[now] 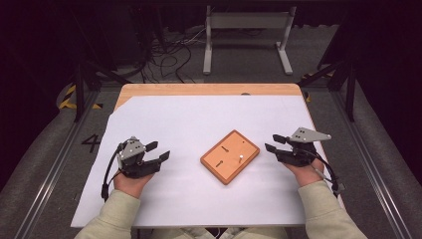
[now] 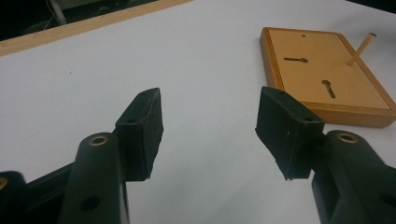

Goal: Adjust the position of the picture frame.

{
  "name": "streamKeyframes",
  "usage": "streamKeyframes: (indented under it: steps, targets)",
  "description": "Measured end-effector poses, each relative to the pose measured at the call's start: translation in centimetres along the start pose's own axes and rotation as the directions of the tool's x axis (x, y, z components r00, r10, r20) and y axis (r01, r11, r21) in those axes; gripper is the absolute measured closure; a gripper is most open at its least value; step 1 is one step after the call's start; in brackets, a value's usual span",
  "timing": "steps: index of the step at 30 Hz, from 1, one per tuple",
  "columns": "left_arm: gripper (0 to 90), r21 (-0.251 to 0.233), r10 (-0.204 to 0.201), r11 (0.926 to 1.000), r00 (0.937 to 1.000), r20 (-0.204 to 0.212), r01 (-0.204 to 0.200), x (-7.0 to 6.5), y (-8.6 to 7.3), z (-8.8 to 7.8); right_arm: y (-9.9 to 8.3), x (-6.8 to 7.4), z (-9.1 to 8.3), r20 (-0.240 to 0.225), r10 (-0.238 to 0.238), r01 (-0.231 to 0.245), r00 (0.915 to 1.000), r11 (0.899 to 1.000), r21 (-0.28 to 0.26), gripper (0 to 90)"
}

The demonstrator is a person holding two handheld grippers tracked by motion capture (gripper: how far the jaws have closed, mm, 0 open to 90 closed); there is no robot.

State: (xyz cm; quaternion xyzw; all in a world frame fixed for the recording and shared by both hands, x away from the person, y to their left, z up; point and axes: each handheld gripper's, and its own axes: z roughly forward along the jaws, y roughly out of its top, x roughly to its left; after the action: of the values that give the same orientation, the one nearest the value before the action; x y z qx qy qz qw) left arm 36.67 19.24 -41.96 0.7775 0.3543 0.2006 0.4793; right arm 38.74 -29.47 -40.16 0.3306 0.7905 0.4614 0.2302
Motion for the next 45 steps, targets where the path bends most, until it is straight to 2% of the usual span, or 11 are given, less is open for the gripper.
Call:
streamKeyframes:
  steps: [1,5,8,10,19,22,23,25,27,38,45]
  targets:
    - [40.5,0.000,0.002,1.0000,1.0000,-0.002,-0.002,0.0,0.0,0.0,0.2,-0.1,0.1,-0.005,0.013,-0.013,0.9999,1.000,0.000,52.4]
    - [39.3,-0.004,-0.003,1.0000,1.0000,-0.004,0.003,-0.1,0.0,-0.1,1.2,-0.5,0.7,-0.010,0.004,-0.004,0.9999,1.000,0.027,54.9]
    - [39.2,-0.003,-0.004,1.0000,1.0000,-0.005,0.004,-0.1,-0.1,-0.1,1.9,-0.7,1.1,-0.008,-0.002,0.003,1.0000,0.999,0.040,57.7]
    - [39.1,-0.002,-0.002,1.0000,1.0000,-0.004,0.001,0.0,-0.1,-0.1,2.8,-0.8,1.5,-0.012,-0.013,0.013,0.9998,0.998,0.058,63.3]
    - [39.0,0.000,-0.004,1.0000,1.0000,-0.003,0.004,-0.1,-0.2,-0.2,4.8,-1.0,3.1,-0.030,-0.039,0.042,0.9988,0.994,0.097,70.6]
    - [39.2,0.003,-0.003,1.0000,1.0000,-0.006,0.003,-0.1,-0.3,-0.2,5.3,-1.2,3.8,-0.036,-0.042,0.046,0.9985,0.993,0.111,78.0]
    - [39.3,0.005,-0.003,1.0000,0.9999,-0.011,0.003,-0.1,-0.3,-0.2,5.4,-1.3,4.2,-0.041,-0.042,0.047,0.9983,0.992,0.116,84.2]
    - [39.3,0.013,-0.012,0.9998,0.9998,-0.018,0.012,0.0,-0.3,-0.2,5.7,-1.4,4.7,-0.052,-0.033,0.040,0.9981,0.989,0.145,90.0]
    - [39.4,0.018,-0.019,0.9996,0.9996,-0.019,0.020,0.1,-0.4,-0.3,6.0,-1.4,5.2,-0.059,-0.026,0.035,0.9979,0.987,0.156,90.0]
    - [39.6,0.022,-0.033,0.9992,0.9985,-0.043,0.034,0.3,-1.0,-1.1,8.2,-0.7,8.2,-0.096,-0.070,0.087,0.9928,0.979,0.186,90.0]
    - [39.6,0.022,-0.049,0.9985,0.9972,-0.057,0.051,0.3,-1.5,-1.8,8.8,-0.4,10.5,-0.124,-0.070,0.096,0.9899,0.971,0.220,90.0]
